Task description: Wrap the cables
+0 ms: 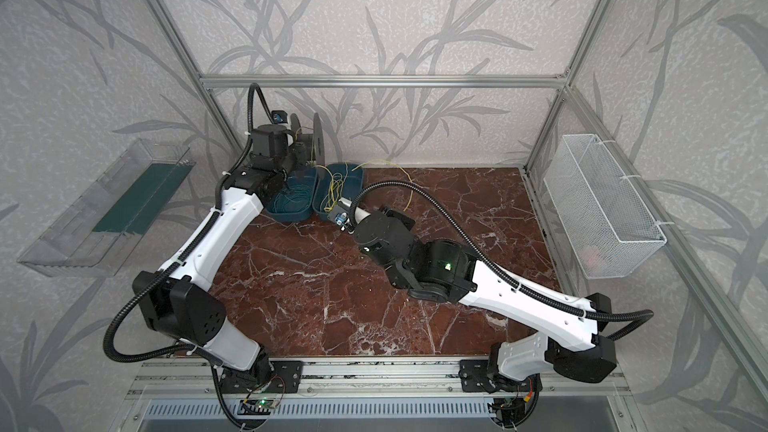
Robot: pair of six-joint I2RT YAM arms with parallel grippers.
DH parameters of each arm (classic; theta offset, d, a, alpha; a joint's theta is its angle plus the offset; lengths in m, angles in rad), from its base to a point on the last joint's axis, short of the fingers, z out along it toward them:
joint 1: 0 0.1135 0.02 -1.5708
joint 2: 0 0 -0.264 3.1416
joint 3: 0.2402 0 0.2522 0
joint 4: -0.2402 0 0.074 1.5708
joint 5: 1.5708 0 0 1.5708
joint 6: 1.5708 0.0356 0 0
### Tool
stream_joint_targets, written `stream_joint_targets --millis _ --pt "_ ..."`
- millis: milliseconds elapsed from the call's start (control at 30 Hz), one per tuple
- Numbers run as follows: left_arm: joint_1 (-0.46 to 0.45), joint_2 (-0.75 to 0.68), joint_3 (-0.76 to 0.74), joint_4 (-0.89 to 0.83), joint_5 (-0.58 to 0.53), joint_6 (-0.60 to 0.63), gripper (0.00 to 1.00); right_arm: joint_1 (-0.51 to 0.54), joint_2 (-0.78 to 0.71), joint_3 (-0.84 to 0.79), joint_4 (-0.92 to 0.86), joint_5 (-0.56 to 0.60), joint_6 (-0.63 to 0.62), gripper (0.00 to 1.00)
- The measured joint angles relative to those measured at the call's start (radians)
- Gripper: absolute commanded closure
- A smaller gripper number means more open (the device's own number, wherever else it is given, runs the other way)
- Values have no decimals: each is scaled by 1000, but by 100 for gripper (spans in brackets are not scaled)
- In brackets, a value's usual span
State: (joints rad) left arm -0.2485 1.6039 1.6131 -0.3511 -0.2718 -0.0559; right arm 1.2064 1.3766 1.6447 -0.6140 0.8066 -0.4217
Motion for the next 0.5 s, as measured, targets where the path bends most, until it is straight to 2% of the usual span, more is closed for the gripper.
stream_joint_targets --millis 100,233,367,500 --pt "-38 -20 -67 0 3 55 100 -62 4 107 9 -20 -42 100" --pt "-105 -79 -151 -23 6 153 100 -215 30 285 3 -77 -66 100" --pt "-207 -209 -242 -79 9 262 100 -385 74 416 -3 -151 -62 100" --pt "-315 -381 -322 -159 12 342 100 -547 113 441 -4 -240 -24 100"
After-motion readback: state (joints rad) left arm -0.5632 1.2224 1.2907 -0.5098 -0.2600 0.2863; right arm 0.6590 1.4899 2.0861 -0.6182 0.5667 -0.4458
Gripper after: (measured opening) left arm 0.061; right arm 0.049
